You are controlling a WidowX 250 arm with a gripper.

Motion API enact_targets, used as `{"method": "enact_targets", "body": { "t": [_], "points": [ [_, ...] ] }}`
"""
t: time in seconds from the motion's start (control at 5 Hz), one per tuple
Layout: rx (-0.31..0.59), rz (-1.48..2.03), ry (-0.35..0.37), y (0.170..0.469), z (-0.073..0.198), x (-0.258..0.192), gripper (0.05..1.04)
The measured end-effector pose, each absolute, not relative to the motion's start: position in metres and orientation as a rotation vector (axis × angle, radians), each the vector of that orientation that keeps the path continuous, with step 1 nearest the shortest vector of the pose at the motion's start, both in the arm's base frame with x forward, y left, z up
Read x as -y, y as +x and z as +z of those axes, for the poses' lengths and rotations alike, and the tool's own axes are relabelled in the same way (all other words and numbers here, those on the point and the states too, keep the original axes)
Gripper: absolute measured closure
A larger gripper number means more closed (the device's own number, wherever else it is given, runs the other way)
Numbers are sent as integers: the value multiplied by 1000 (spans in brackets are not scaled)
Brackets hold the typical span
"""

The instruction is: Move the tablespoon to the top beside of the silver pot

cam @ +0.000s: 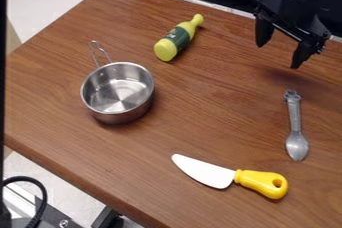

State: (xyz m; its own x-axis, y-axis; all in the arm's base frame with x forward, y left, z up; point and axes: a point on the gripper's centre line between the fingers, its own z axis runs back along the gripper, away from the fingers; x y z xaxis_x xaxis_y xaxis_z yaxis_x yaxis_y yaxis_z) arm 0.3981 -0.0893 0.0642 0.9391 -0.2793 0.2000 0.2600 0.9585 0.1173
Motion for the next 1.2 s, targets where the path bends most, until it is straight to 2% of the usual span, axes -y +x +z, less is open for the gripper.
{"method": "enact_targets", "body": {
  "t": [0.2, 0.6, 0.8, 1.2],
  "points": [
    [167, -269, 94, 392, 47, 88, 87],
    [84, 3, 57, 369, 40, 94, 87],
    [89, 94, 34, 362, 48, 103, 87],
    [115, 223, 14, 332, 40, 124, 87]
  ]
}}
